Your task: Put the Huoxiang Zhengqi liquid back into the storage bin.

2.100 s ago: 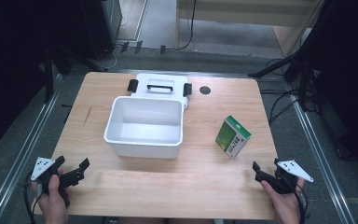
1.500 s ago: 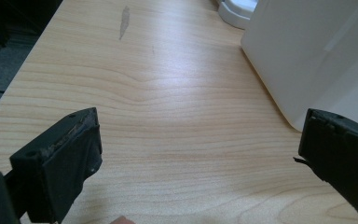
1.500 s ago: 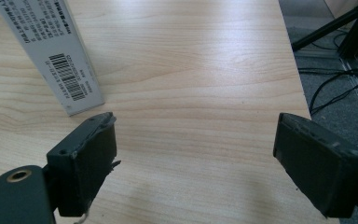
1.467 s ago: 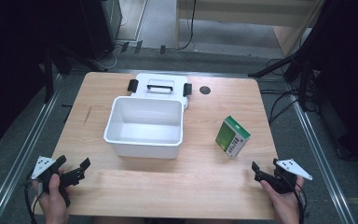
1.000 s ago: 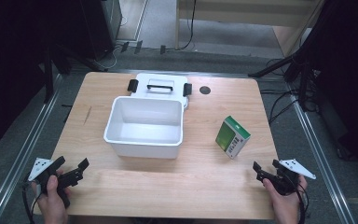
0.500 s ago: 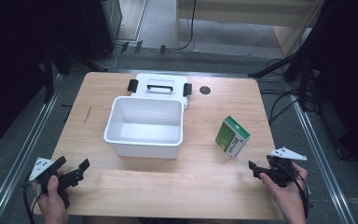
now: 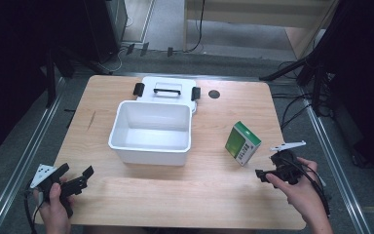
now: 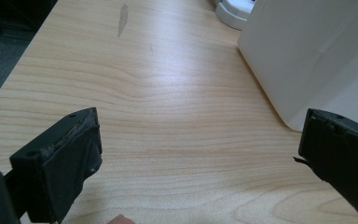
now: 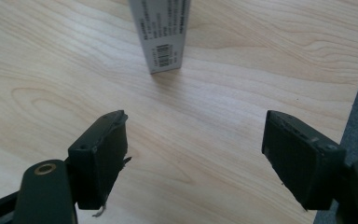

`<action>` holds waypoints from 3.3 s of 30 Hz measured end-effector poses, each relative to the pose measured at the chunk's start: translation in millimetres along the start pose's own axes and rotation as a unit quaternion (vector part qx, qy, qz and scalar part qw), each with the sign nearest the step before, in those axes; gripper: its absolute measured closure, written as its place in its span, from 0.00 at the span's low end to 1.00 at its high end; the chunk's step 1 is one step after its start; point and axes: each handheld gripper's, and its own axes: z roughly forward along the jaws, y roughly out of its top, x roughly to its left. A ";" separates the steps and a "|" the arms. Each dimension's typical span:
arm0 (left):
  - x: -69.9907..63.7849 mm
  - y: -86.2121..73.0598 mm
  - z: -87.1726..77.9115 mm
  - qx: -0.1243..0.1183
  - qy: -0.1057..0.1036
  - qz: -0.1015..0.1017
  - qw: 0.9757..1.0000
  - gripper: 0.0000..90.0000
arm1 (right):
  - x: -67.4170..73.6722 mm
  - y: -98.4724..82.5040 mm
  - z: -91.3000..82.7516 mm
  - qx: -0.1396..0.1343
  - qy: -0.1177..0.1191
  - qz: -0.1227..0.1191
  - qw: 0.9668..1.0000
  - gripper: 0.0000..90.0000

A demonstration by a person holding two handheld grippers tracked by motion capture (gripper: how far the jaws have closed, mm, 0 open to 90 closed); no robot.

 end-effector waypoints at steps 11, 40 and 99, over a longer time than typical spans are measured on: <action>0.7 0.5 0.8 0.005 -0.005 0.000 1.000 0.00 | 11.5 34.9 -21.4 0.059 0.027 -0.034 0.997 0.23; 0.0 1.0 2.6 0.013 -0.010 0.003 1.000 0.00 | 13.1 96.4 -18.7 0.095 0.033 -0.101 0.990 0.38; -3.4 1.1 2.9 0.010 0.005 0.017 1.000 0.00 | 24.9 144.3 8.0 0.139 0.026 -0.116 0.983 0.68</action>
